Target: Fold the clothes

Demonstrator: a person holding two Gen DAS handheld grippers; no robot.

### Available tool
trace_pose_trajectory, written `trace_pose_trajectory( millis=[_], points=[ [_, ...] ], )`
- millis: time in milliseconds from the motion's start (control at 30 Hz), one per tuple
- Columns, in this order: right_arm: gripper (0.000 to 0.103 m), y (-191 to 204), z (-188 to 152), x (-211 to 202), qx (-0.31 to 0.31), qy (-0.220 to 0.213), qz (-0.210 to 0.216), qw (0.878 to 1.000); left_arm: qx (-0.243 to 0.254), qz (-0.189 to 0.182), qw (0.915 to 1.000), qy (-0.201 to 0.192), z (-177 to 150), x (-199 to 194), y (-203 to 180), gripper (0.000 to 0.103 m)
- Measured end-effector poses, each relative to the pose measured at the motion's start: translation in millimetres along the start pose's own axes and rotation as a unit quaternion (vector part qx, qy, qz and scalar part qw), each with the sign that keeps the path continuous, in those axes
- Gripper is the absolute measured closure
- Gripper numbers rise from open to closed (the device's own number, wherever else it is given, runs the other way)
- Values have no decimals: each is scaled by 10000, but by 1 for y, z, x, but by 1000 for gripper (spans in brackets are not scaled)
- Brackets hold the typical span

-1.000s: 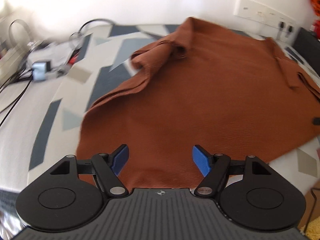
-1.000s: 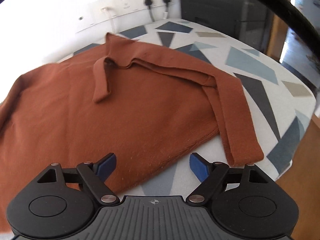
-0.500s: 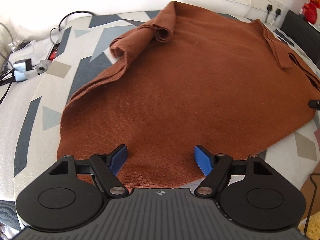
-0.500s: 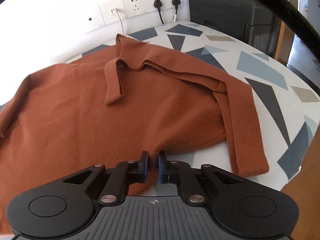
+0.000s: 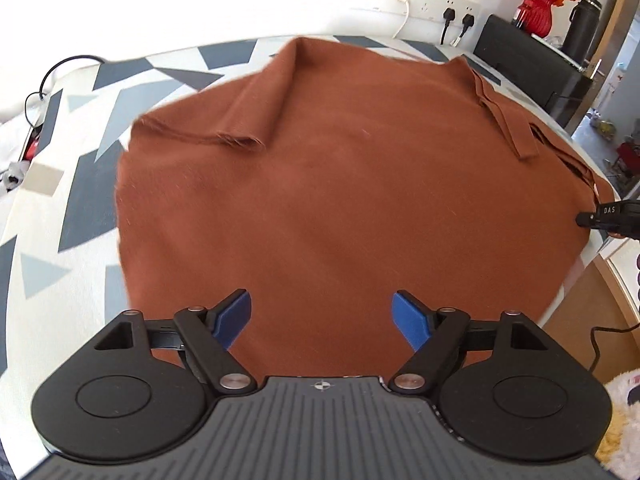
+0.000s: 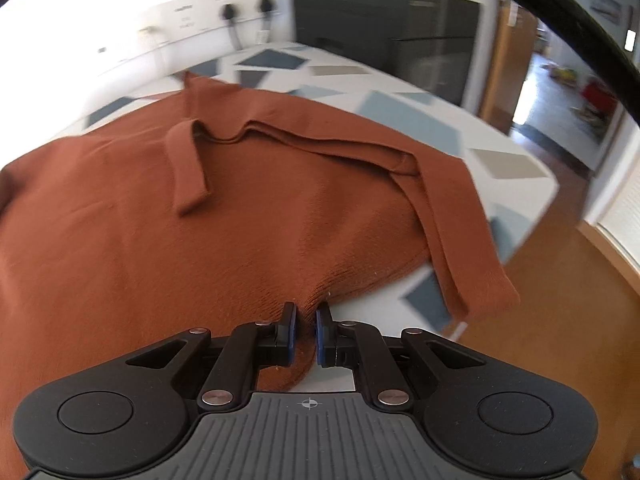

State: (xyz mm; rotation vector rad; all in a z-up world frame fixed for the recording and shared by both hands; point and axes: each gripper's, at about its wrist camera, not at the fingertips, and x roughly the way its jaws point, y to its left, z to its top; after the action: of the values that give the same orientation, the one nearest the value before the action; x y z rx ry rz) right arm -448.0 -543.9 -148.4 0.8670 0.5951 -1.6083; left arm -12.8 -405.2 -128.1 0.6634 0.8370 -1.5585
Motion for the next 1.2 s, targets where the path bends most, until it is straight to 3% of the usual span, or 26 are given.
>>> trace_pose_trajectory(
  millis=[133, 200, 267, 433, 567, 633, 700, 800, 833, 933, 1100, 1200],
  points=[
    [82, -6, 11, -4, 608, 236, 21, 9979, -275, -103, 9995, -120, 14, 2, 14, 23],
    [74, -2, 20, -15, 748, 149, 167, 9969, -452, -175, 9986, -186, 23, 6, 22, 23],
    [74, 2, 31, -26, 850, 43, 339, 9958, -489, -102, 9982, -318, 35, 12, 24, 23],
    [74, 21, 76, -73, 876, -789, 1091, 9870, -149, 363, 9970, -667, 74, 29, 24, 23],
    [69, 43, 112, -108, 740, -1562, 1678, 9706, -223, 220, 9971, -697, 103, 48, 34, 23],
    [68, 51, 125, -113, 683, -1695, 1935, 9639, -330, 108, 9972, -662, 113, 62, 41, 27],
    [68, 59, 131, -109, 602, -1617, 2124, 9618, -571, 74, 9968, -560, 122, 79, 50, 36],
    [68, 72, 134, -95, 339, -1417, 2258, 9632, -1089, -27, 9935, -319, 129, 99, 64, 67],
    [68, 76, 133, -87, 184, -1364, 2219, 9653, -1237, -79, 9919, -267, 130, 104, 67, 73],
    [68, 86, 133, -61, -207, -1147, 2097, 9708, -1270, -168, 9916, -159, 132, 111, 71, 75],
    [68, 103, 139, -19, -220, -767, 2266, 9707, -852, 121, 9963, 2, 140, 118, 67, 68],
    [68, 119, 139, 3, -248, -594, 2337, 9702, -720, 203, 9972, 83, 141, 119, 62, 72]
  ],
)
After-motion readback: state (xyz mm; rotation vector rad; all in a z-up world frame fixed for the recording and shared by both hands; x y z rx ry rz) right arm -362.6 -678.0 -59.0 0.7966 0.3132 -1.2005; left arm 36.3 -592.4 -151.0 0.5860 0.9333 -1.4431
